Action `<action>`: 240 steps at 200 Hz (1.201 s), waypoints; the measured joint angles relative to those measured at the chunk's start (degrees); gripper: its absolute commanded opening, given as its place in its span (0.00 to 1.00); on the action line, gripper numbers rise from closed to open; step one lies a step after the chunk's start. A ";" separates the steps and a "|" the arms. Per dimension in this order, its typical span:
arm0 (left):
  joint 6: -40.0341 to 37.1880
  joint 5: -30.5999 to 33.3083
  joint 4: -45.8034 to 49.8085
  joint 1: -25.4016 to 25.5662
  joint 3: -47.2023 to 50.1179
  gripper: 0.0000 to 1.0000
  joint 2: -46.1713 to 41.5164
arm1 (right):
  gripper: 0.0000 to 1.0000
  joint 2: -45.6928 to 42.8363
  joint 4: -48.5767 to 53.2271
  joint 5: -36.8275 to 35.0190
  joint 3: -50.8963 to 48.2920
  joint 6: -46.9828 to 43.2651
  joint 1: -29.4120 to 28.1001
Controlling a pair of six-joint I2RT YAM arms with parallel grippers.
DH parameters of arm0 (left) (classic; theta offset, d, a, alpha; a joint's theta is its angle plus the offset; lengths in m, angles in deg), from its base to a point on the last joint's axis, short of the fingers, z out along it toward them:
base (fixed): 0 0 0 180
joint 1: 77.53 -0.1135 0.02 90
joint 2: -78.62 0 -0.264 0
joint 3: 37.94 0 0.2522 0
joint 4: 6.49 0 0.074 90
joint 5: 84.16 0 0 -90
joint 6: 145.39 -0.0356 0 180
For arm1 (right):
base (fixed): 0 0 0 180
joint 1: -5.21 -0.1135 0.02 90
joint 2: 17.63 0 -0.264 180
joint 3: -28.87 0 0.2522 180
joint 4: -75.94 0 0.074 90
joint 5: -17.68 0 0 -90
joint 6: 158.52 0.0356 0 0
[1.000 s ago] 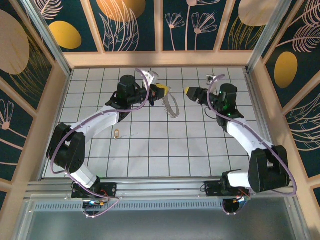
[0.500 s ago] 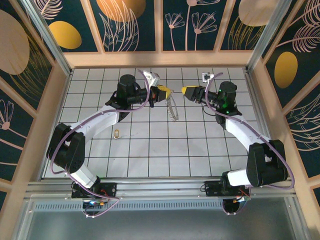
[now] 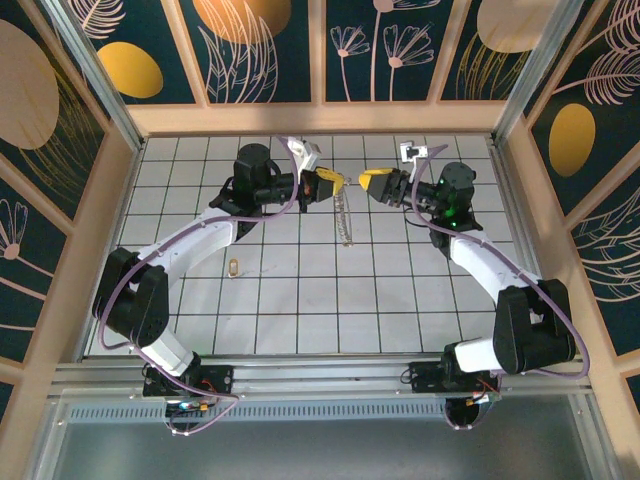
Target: Put the keys on the keyring
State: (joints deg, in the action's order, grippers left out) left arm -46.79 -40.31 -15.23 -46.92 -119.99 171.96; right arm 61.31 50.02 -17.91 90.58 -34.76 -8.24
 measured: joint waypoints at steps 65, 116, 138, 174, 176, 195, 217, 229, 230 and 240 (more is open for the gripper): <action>-0.28 -0.63 0.55 -0.22 -0.15 0.00 0.00 | 0.40 -0.02 -0.48 -0.13 0.00 0.68 -3.76; -0.55 -2.08 0.90 -0.31 -1.33 0.00 0.02 | 0.37 0.00 -0.42 -0.52 0.00 0.66 -3.76; -0.70 -2.82 1.14 -0.28 -1.79 0.00 0.02 | 0.35 0.17 -0.44 -0.50 0.00 0.61 -3.76; -0.72 -3.21 1.44 -0.31 -1.90 0.00 0.02 | 0.31 1.16 -0.42 -0.44 0.00 0.24 -3.74; -0.72 -3.23 1.49 -0.31 -1.92 0.00 0.02 | 0.31 1.16 -0.42 -0.44 0.00 0.22 -3.74; -0.72 -3.43 1.79 -0.31 -2.01 0.00 0.07 | 0.30 1.16 -0.44 -0.28 0.00 -0.02 -3.74; -0.72 -3.56 1.86 -0.31 -2.23 0.00 0.17 | 0.27 1.16 -0.44 -0.24 0.00 -0.28 -3.56; -0.72 -3.56 1.90 -0.31 -2.29 0.00 0.20 | 0.27 1.16 -0.44 -0.07 0.00 -0.35 -3.45; -0.72 -3.56 1.90 -0.31 -2.32 0.00 0.20 | 0.27 1.16 -0.44 -0.07 0.00 -0.35 -3.45; -0.72 -3.61 1.97 -0.31 -2.38 0.00 0.22 | 0.27 1.09 -0.42 -0.04 0.00 -0.37 -3.45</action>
State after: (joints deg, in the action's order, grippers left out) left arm -47.51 -43.92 -13.26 -47.23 -122.37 172.18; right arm 62.40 49.61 -17.95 90.58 -35.13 -11.69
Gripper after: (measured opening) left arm 0.050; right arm 0.269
